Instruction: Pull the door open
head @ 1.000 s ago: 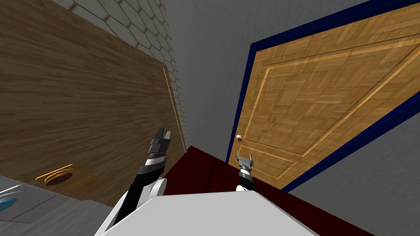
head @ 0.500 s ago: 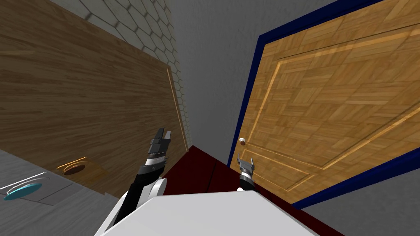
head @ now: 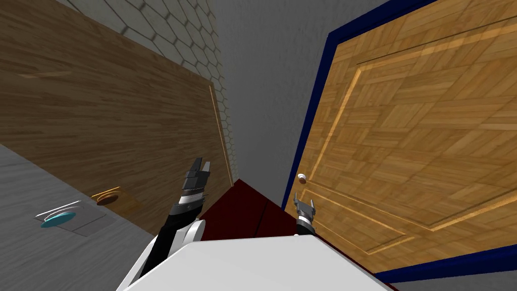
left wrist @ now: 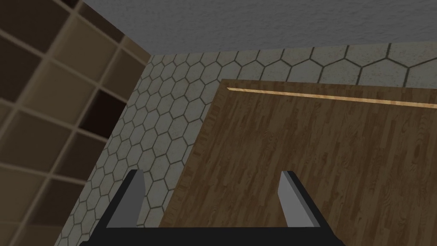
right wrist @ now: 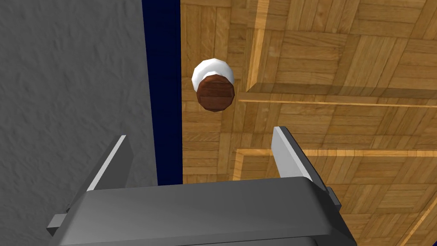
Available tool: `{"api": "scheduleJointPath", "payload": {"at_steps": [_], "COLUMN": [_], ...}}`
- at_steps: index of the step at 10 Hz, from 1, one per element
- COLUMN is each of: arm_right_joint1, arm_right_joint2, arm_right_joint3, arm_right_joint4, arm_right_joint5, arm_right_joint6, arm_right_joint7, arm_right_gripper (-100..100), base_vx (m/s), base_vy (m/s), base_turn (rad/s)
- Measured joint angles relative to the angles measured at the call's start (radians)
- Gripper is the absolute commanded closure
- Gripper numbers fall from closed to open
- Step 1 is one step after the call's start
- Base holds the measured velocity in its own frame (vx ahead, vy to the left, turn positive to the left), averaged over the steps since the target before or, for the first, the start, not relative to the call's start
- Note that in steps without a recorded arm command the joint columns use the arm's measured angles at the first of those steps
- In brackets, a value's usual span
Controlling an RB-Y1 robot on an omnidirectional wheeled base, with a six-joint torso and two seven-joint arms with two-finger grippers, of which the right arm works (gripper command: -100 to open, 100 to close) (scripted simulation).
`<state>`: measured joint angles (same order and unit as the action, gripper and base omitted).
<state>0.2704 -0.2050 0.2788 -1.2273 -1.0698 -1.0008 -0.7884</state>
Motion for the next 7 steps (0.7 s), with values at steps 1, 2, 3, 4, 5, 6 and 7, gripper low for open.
{"api": "scheduleJointPath", "payload": {"at_steps": [1, 2, 3, 4, 5, 6, 7], "arm_right_joint1": [-0.009, -0.019, -0.023, -0.033, -0.033, -0.035, -0.032], "arm_right_joint2": [0.001, -0.001, -0.004, -0.004, -0.009, -0.013, -0.019], "arm_right_joint3": [0.005, 0.01, 0.016, 0.022, 0.027, 0.032, 0.037], "arm_right_joint4": [0.022, 0.05, 0.073, 0.098, 0.11, 0.129, 0.139], "arm_right_joint5": [-0.014, -0.026, -0.044, -0.067, -0.088, -0.105, -0.124], "arm_right_joint6": [-0.008, -0.018, -0.029, -0.038, -0.045, -0.053, -0.059], "arm_right_joint7": [-0.013, -0.031, -0.052, -0.068, -0.084, -0.103, -0.119], "arm_right_gripper": [-100, -100, -100, -100, -100, -100, -100], "base_vx": [0.031, 0.035, 0.047, 0.051, 0.058, 0.046, 0.017], "base_vy": [-0.073, -0.087, -0.122, -0.126, -0.103, -0.113, -0.058], "base_turn": [0.084, 0.188, 0.189, 0.131, 0.163, 0.155, 0.031]}}
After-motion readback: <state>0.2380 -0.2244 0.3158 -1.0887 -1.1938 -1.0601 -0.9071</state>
